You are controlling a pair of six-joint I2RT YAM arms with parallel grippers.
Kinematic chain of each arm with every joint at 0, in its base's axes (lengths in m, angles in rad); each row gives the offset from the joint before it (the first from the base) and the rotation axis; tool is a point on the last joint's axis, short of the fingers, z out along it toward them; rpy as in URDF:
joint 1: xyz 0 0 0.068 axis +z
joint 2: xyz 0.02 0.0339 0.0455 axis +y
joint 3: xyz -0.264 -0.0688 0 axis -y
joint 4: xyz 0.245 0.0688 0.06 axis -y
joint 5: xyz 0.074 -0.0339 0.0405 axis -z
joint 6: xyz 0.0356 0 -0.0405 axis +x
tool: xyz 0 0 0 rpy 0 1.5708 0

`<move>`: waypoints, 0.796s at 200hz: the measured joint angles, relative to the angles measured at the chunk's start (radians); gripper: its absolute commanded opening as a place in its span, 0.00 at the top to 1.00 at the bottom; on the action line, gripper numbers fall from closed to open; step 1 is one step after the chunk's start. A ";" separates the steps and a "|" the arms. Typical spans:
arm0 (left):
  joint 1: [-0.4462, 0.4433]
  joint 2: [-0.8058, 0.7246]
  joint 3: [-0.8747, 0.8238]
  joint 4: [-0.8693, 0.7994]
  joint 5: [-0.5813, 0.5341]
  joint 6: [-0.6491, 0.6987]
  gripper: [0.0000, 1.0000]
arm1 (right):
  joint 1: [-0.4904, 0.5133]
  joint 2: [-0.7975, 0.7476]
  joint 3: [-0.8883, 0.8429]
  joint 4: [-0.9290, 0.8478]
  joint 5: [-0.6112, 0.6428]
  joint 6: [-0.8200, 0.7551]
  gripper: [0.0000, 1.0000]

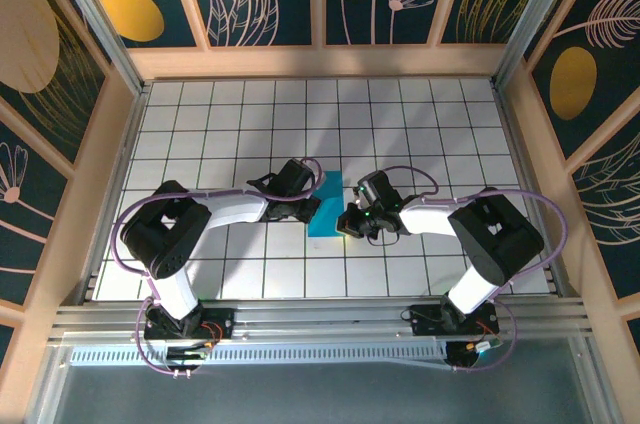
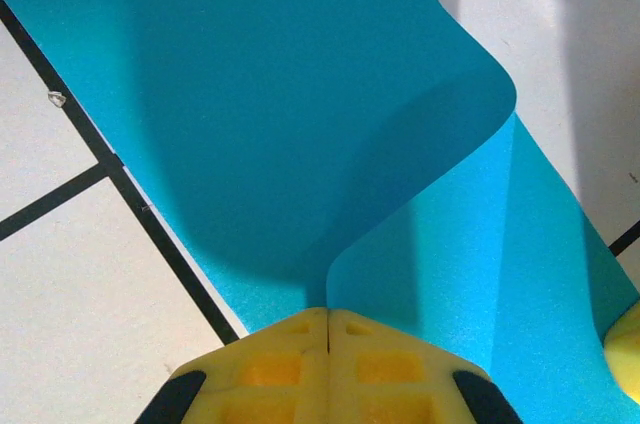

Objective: Fold a paper plane with a square sheet of paper (fold left side to right side)
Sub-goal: Fold the triangle a second time at the center of the table.

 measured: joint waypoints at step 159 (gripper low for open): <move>0.000 0.012 0.004 0.001 0.005 0.016 1.00 | 0.000 0.000 0.000 0.000 0.000 0.000 1.00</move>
